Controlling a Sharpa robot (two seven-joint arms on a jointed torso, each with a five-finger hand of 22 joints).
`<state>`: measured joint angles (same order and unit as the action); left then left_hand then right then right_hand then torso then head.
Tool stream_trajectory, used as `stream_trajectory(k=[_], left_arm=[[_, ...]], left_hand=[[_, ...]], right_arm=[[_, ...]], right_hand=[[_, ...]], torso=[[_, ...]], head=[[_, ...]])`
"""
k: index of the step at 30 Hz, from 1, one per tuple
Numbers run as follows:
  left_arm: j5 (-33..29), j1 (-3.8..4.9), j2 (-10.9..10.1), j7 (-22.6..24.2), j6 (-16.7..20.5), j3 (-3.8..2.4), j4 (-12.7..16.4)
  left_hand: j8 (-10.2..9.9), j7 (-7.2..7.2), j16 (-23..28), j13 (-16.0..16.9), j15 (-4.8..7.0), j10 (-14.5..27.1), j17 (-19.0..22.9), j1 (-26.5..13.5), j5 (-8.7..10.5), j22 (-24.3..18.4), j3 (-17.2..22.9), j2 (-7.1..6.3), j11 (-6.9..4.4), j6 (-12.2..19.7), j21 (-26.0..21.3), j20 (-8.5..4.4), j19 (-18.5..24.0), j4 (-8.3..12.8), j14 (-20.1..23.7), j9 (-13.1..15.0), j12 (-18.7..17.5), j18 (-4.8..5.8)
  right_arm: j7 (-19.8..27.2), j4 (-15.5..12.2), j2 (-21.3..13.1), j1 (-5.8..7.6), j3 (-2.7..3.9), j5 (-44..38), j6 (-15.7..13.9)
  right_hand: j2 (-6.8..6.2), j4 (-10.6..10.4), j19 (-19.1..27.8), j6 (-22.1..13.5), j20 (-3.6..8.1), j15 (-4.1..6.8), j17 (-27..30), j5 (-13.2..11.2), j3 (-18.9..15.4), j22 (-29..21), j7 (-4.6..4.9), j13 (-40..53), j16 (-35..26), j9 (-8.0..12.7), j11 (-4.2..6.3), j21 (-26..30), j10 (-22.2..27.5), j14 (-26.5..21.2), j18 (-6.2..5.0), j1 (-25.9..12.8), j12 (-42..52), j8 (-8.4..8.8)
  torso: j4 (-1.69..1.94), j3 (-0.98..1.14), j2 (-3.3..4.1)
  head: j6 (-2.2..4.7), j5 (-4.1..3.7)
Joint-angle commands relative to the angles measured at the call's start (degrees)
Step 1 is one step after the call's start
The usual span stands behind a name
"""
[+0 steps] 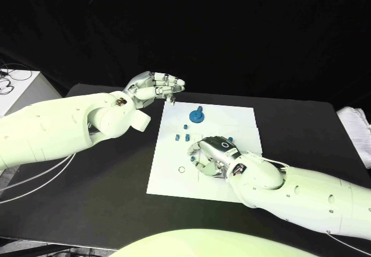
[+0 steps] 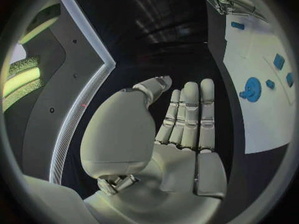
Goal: Assemble the parts on the task board
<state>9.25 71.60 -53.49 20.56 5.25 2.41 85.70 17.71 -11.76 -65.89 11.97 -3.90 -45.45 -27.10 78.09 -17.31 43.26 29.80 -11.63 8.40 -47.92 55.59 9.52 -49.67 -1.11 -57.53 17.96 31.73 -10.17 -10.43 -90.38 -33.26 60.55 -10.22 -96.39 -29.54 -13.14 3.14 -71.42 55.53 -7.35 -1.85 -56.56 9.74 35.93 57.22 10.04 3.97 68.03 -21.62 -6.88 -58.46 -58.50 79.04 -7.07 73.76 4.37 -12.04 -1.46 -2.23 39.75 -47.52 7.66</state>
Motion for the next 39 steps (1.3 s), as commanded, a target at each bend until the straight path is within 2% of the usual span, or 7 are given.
stream_trajectory(k=[1,5,11,17,23,29,39], left_arm=[[-0.4,0.03,0.0,0.0,-0.9,-0.05,0.0],[-0.4,0.03,0.1,0.0,-0.9,-0.05,-0.1],[-0.4,0.03,0.1,0.0,-1.0,-0.05,-0.4],[-0.4,0.02,0.0,0.0,-1.0,-0.05,-0.6],[-0.5,0.02,-0.1,0.0,-1.0,-0.04,-0.6],[-0.5,0.02,0.0,0.0,-1.2,-0.04,-0.7],[-0.5,0.01,0.1,-0.1,-1.5,-0.04,-0.7]], left_hand=[[0.3,0.13,0.0,-0.1,-0.09,0.2,0.1,0.1,-0.19,-0.1,-0.1,0.34,-0.05,0.4,-0.2,-0.11,-0.5,0.2,0.2,0.1,0.3,-0.41],[0.3,0.13,0.0,-0.1,-0.09,0.2,0.1,0.1,-0.19,-0.1,-0.1,0.34,-0.05,0.4,-0.2,-0.11,-0.5,0.2,0.2,0.1,0.3,-0.41],[0.3,0.13,0.0,-0.1,-0.09,0.2,0.1,0.1,-0.19,-0.1,-0.1,0.34,-0.05,0.4,-0.2,-0.11,-0.5,0.2,0.2,0.1,0.3,-0.41],[0.3,0.13,0.0,-0.1,-0.09,0.2,0.1,0.1,-0.19,-0.1,-0.1,0.34,-0.05,0.4,-0.2,-0.11,-0.5,0.2,0.2,0.1,0.3,-0.41],[0.4,0.12,0.0,-0.2,-0.11,0.4,0.1,0.0,-0.18,-0.1,-0.1,0.34,-0.03,0.5,-0.3,-0.09,-0.5,0.2,0.2,0.1,0.3,-0.4],[0.4,0.12,0.0,-0.2,-0.11,0.4,0.1,0.0,-0.18,-0.1,-0.1,0.34,-0.03,0.5,-0.3,-0.09,-0.5,0.2,0.2,0.1,0.3,-0.4],[0.4,0.12,0.0,-0.2,-0.11,0.4,0.1,0.0,-0.18,-0.1,-0.1,0.34,-0.03,0.5,-0.3,-0.09,-0.5,0.2,0.2,0.1,0.3,-0.4]], right_arm=[[1.1,-0.3,-0.2,-0.03,0.0,0.6,-2.3],[1.8,-0.8,-0.7,-0.02,0.0,1.5,-3.3],[2.4,-3.0,-2.9,0.34,0.06,3.1,-4.0],[2.7,-6.6,-7.3,2.44,0.64,6.9,-3.1],[2.2,-8.5,-12.2,5.99,1.36,11.8,2.9],[2.1,-7.7,-15.5,8.76,1.74,13.5,6.5],[1.5,-4.9,-16.0,9.9,1.89,9.9,9.5]], right_hand=[[-0.08,-0.1,2.5,-1.3,-0.43,-0.41,3.5,-0.4,-1.9,-3.2,0.28,0.0,-1.8,0.4,-0.38,3.7,3.1,-2.4,-1.37,0.9,0.7,1.06],[0.66,-1.4,5.9,-3.9,-1.12,-1.05,8.3,1.9,-9.2,-7.3,-1.06,0.4,-3.1,1.3,-1.04,8.9,8.1,-6.0,-2.25,3.1,3.6,3.28],[1.65,-4.4,5.4,-3.5,-1.3,-1.14,10.0,3.4,-16.5,-7.3,-1.01,0.8,-1.5,1.8,-1.07,9.6,10.5,-6.6,-2.27,6.2,8.2,4.35],[1.89,-5.4,0.7,-1.9,-0.47,-0.2,6.4,3.4,-14.6,-1.7,-0.37,1.2,2.5,2.1,-0.05,3.8,8.2,-3.0,-1.11,7.3,12.4,4.46],[0.2,-5.9,-7.8,0.1,0.73,0.9,-5.4,3.0,-7.7,10.3,-0.77,0.3,9.7,2.4,1.01,-8.8,1.9,4.6,1.56,5.1,14.4,4.41],[-0.92,-5.9,-8.4,0.4,0.85,0.97,-6.5,2.5,-6.9,11.2,-0.99,-0.1,10.2,2.3,1.07,-9.7,2.2,5.2,1.77,4.2,13.5,4.38],[-1.83,-5.6,-8.4,-0.3,0.88,0.95,-6.7,1.0,-7.5,11.0,-1.42,-0.2,10.3,2.4,1.04,-9.3,3.7,5.4,1.71,3.7,12.2,4.83]], torso=[[0.0,0.0,0.03],[0.02,0.01,0.05],[0.0,-0.01,-0.07],[-0.05,-0.03,-0.03],[-0.18,-0.09,-0.17],[-0.26,-0.08,-0.24],[-0.2,-0.04,-0.05]], head=[[0.08,-0.06],[0.13,-0.12],[0.27,-0.24],[0.82,-1.02],[1.39,-1.84],[1.73,-2.18],[2.15,-2.34]])
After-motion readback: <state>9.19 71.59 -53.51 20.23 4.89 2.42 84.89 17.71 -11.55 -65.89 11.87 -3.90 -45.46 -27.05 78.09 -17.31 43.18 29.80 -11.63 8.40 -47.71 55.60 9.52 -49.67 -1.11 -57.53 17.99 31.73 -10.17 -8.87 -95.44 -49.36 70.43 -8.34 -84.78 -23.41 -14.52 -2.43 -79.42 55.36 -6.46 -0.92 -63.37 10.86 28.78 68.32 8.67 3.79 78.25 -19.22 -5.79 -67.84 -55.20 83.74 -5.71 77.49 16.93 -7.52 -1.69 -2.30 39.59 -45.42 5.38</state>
